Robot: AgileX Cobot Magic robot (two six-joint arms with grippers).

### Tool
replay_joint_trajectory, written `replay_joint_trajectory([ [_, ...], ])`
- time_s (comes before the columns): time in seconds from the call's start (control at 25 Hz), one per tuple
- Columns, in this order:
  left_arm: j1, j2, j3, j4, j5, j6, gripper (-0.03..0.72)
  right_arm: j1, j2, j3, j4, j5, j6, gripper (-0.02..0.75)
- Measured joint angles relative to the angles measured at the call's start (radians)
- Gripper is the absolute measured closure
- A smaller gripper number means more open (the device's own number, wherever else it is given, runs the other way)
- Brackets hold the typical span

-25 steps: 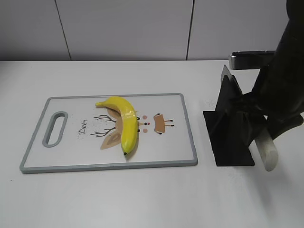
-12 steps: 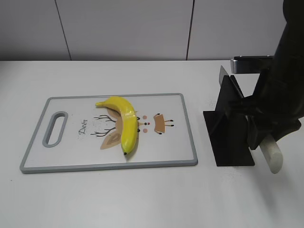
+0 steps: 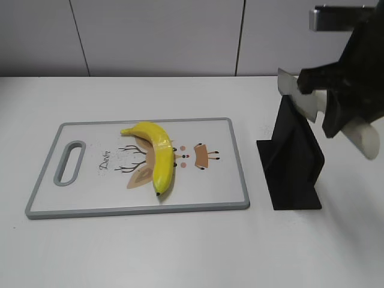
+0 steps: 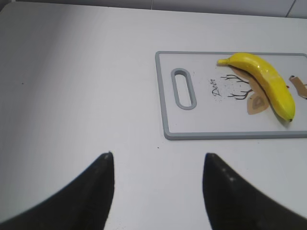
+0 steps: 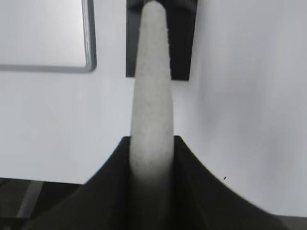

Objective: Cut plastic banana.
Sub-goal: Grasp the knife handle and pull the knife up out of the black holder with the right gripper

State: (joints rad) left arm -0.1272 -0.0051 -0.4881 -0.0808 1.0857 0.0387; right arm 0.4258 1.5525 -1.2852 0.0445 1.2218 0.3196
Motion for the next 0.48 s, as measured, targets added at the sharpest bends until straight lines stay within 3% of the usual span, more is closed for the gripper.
replay_joint_trajectory([
  [0.28, 0.000, 0.000, 0.000, 0.000, 0.000, 0.000, 0.136, 0.000, -0.054, -0.156, -0.037, 0.005, -0.028, 0.567],
  [0.48, 0.000, 0.000, -0.002, -0.015, -0.010, 0.016, 0.136, 0.000, -0.060, -0.242, -0.024, 0.005, -0.219, 0.567],
])
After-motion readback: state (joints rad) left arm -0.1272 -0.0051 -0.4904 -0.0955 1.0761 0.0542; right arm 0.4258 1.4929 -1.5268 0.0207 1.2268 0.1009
